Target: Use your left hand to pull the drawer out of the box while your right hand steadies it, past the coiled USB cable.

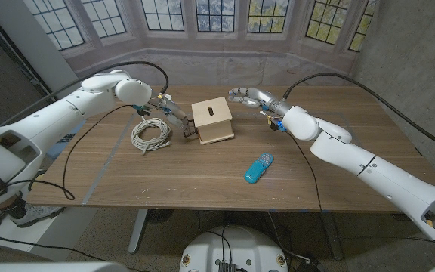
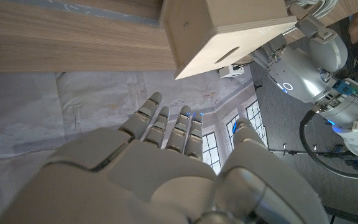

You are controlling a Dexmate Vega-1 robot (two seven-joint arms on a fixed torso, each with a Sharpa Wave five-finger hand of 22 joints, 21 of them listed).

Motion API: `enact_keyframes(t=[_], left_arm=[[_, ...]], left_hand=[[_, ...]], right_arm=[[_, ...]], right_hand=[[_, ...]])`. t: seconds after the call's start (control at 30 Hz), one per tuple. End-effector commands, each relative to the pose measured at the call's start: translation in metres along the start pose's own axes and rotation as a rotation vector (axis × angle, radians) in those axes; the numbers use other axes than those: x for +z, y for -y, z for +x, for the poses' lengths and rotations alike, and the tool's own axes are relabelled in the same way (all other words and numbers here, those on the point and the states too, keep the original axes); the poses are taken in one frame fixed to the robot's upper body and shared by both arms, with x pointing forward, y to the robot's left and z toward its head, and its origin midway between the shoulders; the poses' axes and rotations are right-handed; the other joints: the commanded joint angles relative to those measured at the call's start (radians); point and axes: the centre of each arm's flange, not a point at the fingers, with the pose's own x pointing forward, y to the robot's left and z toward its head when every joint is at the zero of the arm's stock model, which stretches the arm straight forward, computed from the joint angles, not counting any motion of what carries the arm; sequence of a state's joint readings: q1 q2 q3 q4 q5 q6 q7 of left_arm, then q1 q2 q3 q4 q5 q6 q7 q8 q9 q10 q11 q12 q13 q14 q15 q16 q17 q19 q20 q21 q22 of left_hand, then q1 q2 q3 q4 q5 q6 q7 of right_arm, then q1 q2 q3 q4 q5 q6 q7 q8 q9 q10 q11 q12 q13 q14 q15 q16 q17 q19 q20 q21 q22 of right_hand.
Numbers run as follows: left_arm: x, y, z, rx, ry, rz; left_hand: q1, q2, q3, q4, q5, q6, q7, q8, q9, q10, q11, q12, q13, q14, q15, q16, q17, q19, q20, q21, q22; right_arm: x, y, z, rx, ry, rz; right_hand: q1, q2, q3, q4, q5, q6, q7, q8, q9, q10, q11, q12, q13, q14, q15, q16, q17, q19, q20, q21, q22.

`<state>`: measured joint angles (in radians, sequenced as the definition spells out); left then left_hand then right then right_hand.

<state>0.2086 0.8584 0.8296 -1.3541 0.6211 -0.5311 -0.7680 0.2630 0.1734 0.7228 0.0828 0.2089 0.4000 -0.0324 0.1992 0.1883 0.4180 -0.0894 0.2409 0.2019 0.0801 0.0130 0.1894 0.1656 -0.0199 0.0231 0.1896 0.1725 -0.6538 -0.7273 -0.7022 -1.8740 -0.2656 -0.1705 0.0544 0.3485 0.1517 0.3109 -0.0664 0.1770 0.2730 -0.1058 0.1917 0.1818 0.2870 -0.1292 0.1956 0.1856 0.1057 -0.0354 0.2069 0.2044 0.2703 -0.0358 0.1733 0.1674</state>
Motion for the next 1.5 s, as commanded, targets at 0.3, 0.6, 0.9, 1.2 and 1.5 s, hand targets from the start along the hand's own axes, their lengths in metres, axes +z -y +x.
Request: enact_keyframes(t=[0.3,0.6,0.9,1.2,1.5], left_arm=[[0.000,0.000,0.000,0.002,0.004,-0.006],[-0.001,0.000,0.000,0.001,0.006,-0.009],[-0.003,0.000,0.002,0.002,0.010,-0.014],[-0.003,-0.002,0.003,0.002,0.013,-0.017],[-0.005,-0.003,0.005,0.000,0.014,-0.017]], left_hand=[[-0.011,0.000,0.010,-0.001,-0.004,-0.005,0.003,-0.006,0.006,0.011,-0.002,-0.003,0.003,0.010,-0.002,-0.004,0.001,0.000,-0.006,0.005,0.002],[-0.013,0.000,0.012,0.000,-0.004,-0.007,0.004,-0.007,0.006,0.013,0.001,-0.005,0.003,0.012,-0.002,-0.005,0.001,0.000,-0.005,0.005,0.002],[-0.014,0.000,0.014,0.000,-0.004,-0.007,0.004,-0.007,0.006,0.013,0.000,-0.006,0.004,0.014,-0.003,-0.004,0.001,0.001,-0.006,0.006,0.002],[-0.016,0.000,0.015,0.000,-0.004,-0.006,0.005,-0.006,0.006,0.013,-0.001,-0.007,0.004,0.014,-0.003,-0.005,0.001,0.002,-0.006,0.006,0.002],[-0.017,-0.001,0.016,0.000,-0.005,-0.007,0.005,-0.006,0.006,0.014,-0.001,-0.009,0.004,0.015,-0.002,-0.005,0.001,0.003,-0.008,0.006,0.002]], right_arm=[[0.024,-0.011,0.014,0.093,0.009,-0.164],[0.028,-0.016,0.018,0.122,0.015,-0.197],[0.029,-0.022,0.023,0.150,0.016,-0.208],[0.027,-0.030,0.029,0.193,0.018,-0.220],[0.024,-0.036,0.034,0.233,-0.001,-0.237]], right_hand=[[-0.027,0.000,0.001,0.016,0.004,0.005,-0.020,0.000,0.001,0.008,-0.021,-0.003,0.001,-0.019,-0.011,-0.006,0.002,-0.053,0.020,-0.004,0.003],[-0.032,-0.002,0.003,0.018,0.004,0.004,-0.023,0.000,0.000,0.010,-0.024,-0.004,0.000,-0.024,-0.004,-0.008,0.000,-0.071,0.027,-0.003,0.003],[-0.036,-0.003,0.004,0.018,0.005,0.003,-0.025,-0.001,0.000,0.013,-0.028,-0.004,0.000,-0.028,-0.001,-0.008,-0.001,-0.082,0.028,-0.002,0.003],[-0.041,-0.003,0.006,0.020,0.005,0.001,-0.025,-0.001,0.000,0.014,-0.026,-0.005,0.000,-0.028,-0.001,-0.008,-0.002,-0.092,0.027,0.001,0.003],[-0.053,-0.003,0.005,0.026,0.005,-0.002,-0.022,-0.002,0.000,0.012,-0.026,-0.006,0.000,-0.031,0.001,-0.007,-0.001,-0.100,0.027,0.003,0.003]])
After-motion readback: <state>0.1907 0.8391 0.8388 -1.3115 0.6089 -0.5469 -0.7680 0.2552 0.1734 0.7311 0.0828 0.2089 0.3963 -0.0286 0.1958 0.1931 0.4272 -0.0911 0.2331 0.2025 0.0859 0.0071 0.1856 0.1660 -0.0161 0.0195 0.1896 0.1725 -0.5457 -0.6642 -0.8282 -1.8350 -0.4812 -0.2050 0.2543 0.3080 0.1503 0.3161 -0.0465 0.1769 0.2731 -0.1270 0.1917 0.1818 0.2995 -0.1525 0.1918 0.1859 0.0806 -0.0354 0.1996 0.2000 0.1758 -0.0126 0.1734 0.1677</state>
